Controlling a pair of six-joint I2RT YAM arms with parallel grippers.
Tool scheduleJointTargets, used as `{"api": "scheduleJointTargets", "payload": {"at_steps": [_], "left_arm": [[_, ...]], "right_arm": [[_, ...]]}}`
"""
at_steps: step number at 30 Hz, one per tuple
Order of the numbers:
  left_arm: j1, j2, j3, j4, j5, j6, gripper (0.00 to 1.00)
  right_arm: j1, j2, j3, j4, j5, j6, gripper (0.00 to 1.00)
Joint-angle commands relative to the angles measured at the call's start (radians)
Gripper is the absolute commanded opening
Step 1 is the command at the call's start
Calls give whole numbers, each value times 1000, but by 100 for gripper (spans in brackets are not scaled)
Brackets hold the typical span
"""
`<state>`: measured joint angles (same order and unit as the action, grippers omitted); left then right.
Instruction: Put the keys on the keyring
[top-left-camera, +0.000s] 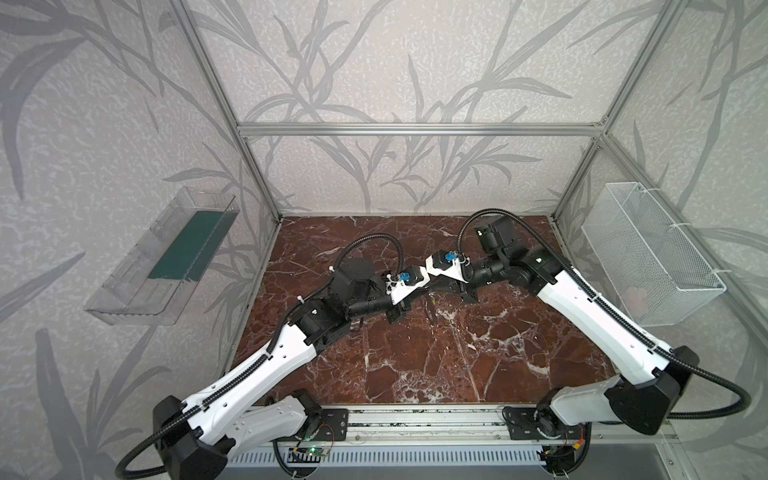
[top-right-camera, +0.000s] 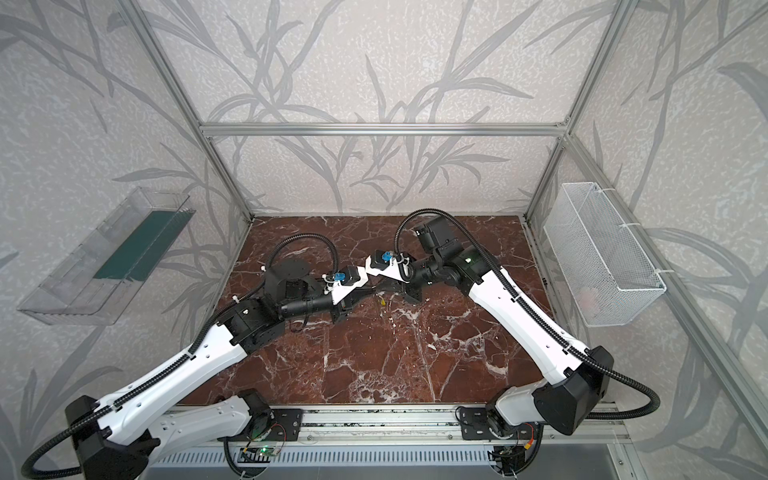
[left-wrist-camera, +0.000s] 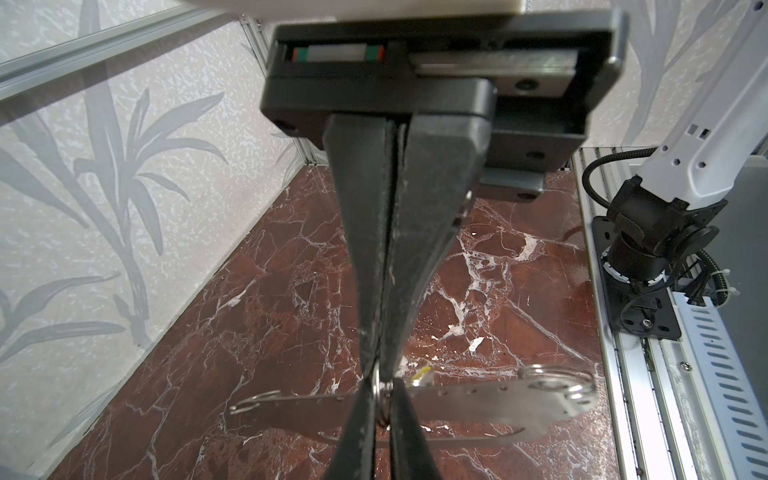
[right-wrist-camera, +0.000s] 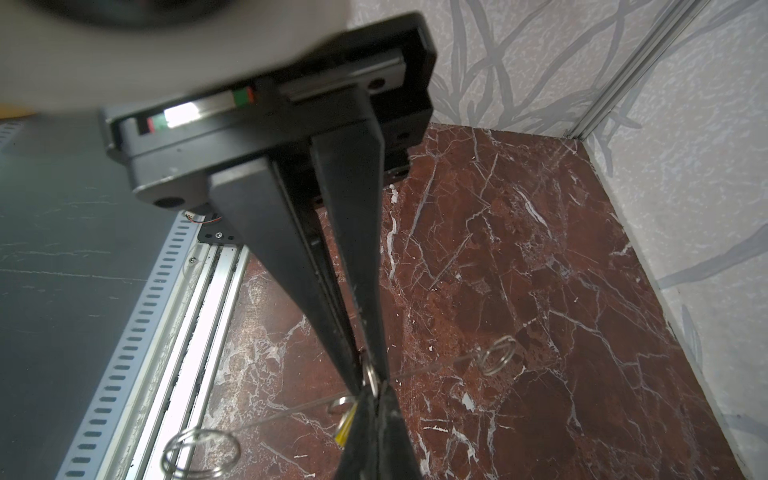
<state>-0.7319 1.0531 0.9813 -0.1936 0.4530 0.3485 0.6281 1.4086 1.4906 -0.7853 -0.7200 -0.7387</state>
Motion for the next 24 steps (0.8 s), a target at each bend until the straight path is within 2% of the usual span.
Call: {"api": "scheduleJointTargets", "payload": {"at_steps": [1,4,10,11,16,20,24], "left_arm": [[4,1,26,43,-40,-6,4],[5,-1,21,53,-59,-17,0],[6,4,-22,162,-70,-79,0],[8,3,-42,204,-83,-100,0],[8,-14,-172,488,-176,-218,0],[5,-12,-251,700,-281,-308,0],[1,7,-305,856,-314,-349,0]], "right_arm": [[3,2,-1,16,-25,7,0],[2,-2,-9,24,-19,11,0],[1,-23,-56,119,26,90,0],[-1,-37,-83,168,46,122,0],[0,-141,-267,490,190,343,24],[-1,-217,-395,692,303,534,27],[-1,-258,-490,833,376,670,28]]}}
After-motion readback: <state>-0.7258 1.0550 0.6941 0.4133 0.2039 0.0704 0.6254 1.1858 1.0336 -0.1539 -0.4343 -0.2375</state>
